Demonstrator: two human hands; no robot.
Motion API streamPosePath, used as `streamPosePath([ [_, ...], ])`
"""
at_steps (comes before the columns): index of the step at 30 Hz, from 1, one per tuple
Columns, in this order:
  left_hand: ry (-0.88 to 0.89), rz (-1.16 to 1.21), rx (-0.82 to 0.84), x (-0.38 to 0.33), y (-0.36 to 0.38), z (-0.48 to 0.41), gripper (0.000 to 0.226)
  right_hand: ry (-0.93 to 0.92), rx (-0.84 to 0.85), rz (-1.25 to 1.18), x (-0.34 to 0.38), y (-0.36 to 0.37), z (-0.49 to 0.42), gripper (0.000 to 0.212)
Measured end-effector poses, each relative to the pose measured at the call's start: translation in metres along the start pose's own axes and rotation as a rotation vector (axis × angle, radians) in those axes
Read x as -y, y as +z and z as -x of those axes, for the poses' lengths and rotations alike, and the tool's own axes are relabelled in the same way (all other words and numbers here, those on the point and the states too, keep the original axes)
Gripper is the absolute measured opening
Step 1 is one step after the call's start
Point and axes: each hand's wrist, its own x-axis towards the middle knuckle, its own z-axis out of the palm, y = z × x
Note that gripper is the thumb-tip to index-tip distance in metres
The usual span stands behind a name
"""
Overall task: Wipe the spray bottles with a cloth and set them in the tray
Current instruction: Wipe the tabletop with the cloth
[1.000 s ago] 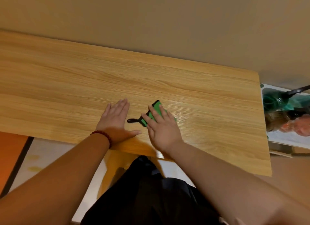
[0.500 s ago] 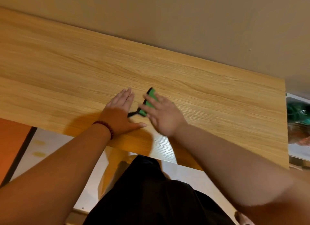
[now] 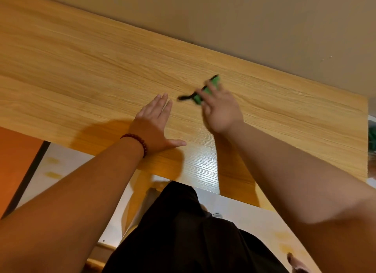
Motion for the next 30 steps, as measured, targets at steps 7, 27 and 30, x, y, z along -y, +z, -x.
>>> streamPosePath([
  [7,0.0,0.06,-0.009,0.001,0.004,-0.004,0.128,-0.282,0.043,-0.051,0.044,0.018,0.021,0.048],
  [27,0.184,-0.088,0.122,-0.094,0.017,-0.001,0.133,-0.188,0.017,0.048,-0.062,0.02,0.139,0.047],
  [30,0.198,-0.109,0.145,-0.112,0.018,0.004,0.123,0.217,-0.07,-0.008,-0.095,0.01,0.161,0.05],
])
